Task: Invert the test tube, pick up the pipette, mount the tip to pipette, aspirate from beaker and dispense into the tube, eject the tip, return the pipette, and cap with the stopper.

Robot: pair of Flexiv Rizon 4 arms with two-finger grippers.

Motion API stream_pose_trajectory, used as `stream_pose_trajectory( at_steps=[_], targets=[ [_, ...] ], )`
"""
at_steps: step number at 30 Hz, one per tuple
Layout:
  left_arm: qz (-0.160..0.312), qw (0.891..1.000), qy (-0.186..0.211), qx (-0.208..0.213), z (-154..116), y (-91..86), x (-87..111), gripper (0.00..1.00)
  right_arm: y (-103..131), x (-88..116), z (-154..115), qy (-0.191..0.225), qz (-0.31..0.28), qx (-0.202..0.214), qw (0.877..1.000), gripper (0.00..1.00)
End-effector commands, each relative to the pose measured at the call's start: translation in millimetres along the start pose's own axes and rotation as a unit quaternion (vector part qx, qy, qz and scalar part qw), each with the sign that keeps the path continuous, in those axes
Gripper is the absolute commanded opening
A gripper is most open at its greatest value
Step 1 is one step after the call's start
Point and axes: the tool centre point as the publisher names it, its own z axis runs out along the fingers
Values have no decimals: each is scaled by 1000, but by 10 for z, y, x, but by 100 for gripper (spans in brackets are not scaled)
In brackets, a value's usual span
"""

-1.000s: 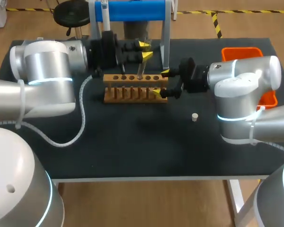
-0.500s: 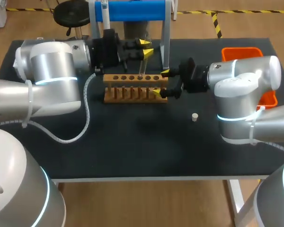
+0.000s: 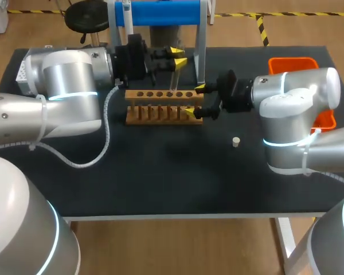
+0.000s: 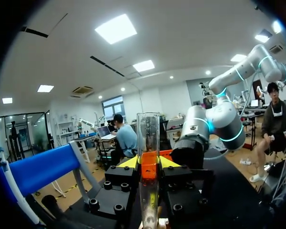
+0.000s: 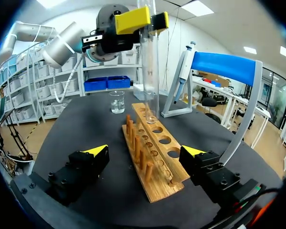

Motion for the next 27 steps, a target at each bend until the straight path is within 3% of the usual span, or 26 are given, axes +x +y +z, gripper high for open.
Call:
stream_pose_trajectory(
  at_steps=[1, 27],
  targets=[
    [-3, 1000, 5, 3, 2, 47, -56, 0, -2, 6, -8, -1, 0, 0, 1000, 100],
    [-13, 1000, 0, 9, -41, 237, -177, 0, -2, 6, -8, -1, 0, 0, 1000, 100]
  ],
)
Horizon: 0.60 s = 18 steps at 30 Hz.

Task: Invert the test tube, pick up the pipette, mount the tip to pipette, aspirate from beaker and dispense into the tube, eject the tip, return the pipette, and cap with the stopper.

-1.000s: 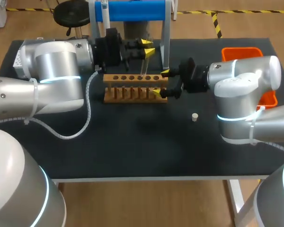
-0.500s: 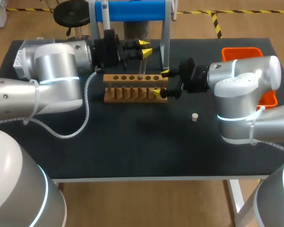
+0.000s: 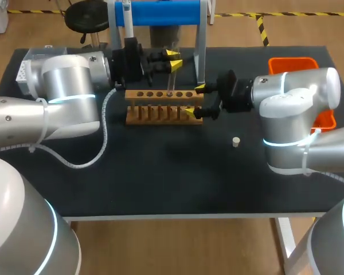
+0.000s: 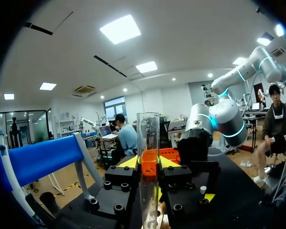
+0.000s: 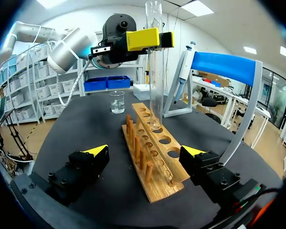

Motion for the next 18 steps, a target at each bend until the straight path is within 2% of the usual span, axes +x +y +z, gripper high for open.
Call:
stream_pose_trajectory(
  at_steps=[1, 18],
  targets=[
    [-1, 1000, 5, 0, 15, 30, -53, 0, -2, 6, -8, -1, 0, 0, 1000, 100],
    [-6, 1000, 5, -2, 7, 137, -91, 0, -2, 6, -8, -1, 0, 0, 1000, 100]
  ],
)
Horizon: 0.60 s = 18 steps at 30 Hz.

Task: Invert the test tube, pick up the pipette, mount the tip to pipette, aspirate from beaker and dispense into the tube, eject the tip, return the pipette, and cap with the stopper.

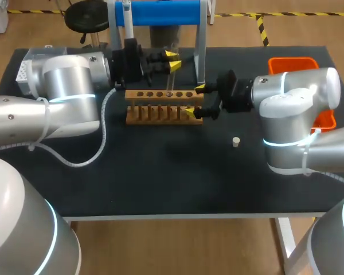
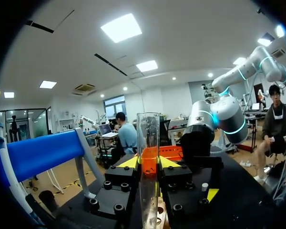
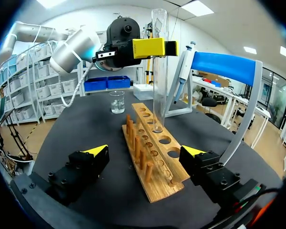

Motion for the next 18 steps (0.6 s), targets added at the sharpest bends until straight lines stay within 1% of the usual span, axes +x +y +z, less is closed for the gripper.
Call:
stream_pose_trajectory(
  at_steps=[1, 11, 18],
  targets=[
    [-1, 1000, 3, 2, 8, 31, -26, 0, -2, 6, -8, -1, 0, 0, 1000, 100],
    [-7, 1000, -5, 0, -15, 86, -38, 0, -2, 6, -8, -1, 0, 0, 1000, 100],
    [-21, 1000, -10, 2, -18, 128, -63, 0, -2, 6, -8, -1, 0, 0, 1000, 100]
  ],
)
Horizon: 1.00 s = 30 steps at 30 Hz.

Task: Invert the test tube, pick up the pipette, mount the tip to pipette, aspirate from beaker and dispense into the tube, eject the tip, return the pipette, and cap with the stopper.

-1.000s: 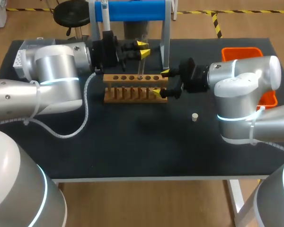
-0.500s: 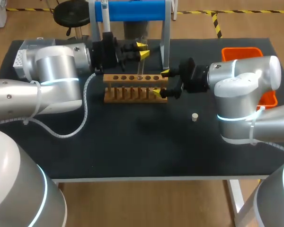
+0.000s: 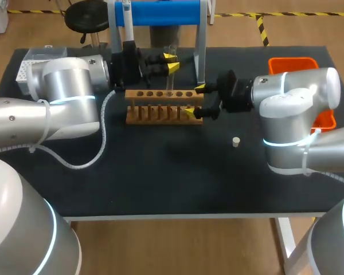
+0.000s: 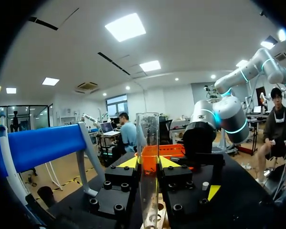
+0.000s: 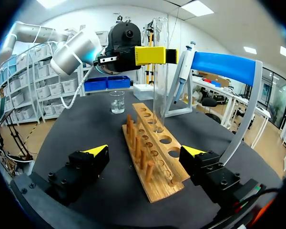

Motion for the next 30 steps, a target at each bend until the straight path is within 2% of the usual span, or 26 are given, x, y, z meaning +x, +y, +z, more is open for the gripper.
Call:
stream_pose_trajectory(
  at_steps=[1, 30],
  targets=[
    [-5, 1000, -2, 1, 18, 26, -26, 0, -2, 6, -8, -1, 0, 0, 1000, 100],
    [-28, 1000, -11, 9, 13, 275, -25, 0, -2, 6, -8, -1, 0, 0, 1000, 100]
  ],
)
